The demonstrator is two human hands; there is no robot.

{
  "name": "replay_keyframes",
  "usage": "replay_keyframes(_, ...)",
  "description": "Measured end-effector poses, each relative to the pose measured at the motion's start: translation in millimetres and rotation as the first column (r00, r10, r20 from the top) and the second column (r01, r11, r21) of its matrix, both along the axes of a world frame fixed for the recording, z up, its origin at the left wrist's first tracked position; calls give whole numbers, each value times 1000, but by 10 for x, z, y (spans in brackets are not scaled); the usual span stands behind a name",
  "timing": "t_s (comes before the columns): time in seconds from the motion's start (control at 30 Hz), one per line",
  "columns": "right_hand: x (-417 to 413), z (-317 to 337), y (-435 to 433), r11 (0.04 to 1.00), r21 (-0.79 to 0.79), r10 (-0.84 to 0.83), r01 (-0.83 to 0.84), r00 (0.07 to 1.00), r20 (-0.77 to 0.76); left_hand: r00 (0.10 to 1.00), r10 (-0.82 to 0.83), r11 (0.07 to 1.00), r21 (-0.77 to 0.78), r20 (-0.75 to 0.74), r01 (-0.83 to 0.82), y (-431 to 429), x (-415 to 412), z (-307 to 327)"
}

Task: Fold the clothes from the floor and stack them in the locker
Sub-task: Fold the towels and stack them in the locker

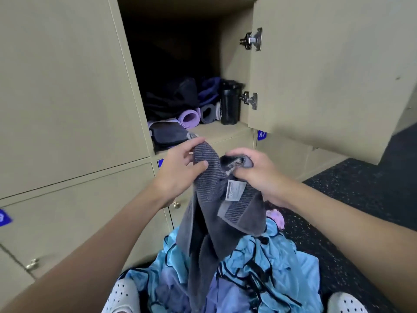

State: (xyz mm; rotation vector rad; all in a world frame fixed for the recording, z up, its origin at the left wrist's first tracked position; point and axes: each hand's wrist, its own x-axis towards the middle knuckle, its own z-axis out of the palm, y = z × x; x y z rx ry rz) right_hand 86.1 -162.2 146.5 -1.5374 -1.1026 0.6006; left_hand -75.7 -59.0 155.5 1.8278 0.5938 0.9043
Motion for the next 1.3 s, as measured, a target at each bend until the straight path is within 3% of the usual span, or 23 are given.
replay_keyframes(0.2,-24,264,152,983,145,-73,115,961,-269,996,-81,970,-227,31,86,-35,27,-97)
replay_keyframes(0.3,-13,259,261,980,144,-83,134,945,-316,995,-97,988,-121,-25,94,-55,129,-83)
replay_keyframes(0.4,11,237,342,981,127,-101,148,943,-316,999,-6,999,34,-47,8,-86,235,-100)
replay_keyframes(0.53,65,133,326,996,91,12,24,929,-371,983,150,988,-50,102,-146,-9,312,-73)
replay_keyframes(0.63,59,0,230,978,-59,178,-201,946,-270,935,281,952,-188,217,-243,117,311,21)
replay_keyframes(0.7,26,-110,227,967,-126,195,-220,963,-183,912,310,933,-273,271,-236,144,300,73)
replay_keyframes(0.77,-11,-127,269,988,-67,125,-140,974,-188,924,244,923,-363,294,-128,125,290,74)
replay_keyframes(0.83,-40,-64,303,997,39,73,-65,955,-286,967,93,908,-419,239,16,40,257,18)
replay_keyframes(0.93,-22,74,323,990,122,3,68,864,-503,991,-103,879,-458,88,132,-97,226,-118)
replay_keyframes(1.0,10,134,303,987,116,-26,113,815,-578,985,-153,870,-461,82,174,-145,244,-173)
replay_keyframes(1.17,37,182,168,995,-25,69,-95,864,-499,980,41,912,-407,197,43,-138,321,-134)
replay_keyframes(1.3,112,161,177,998,28,65,-59,849,-525,963,164,916,-395,213,-68,-113,334,-150)
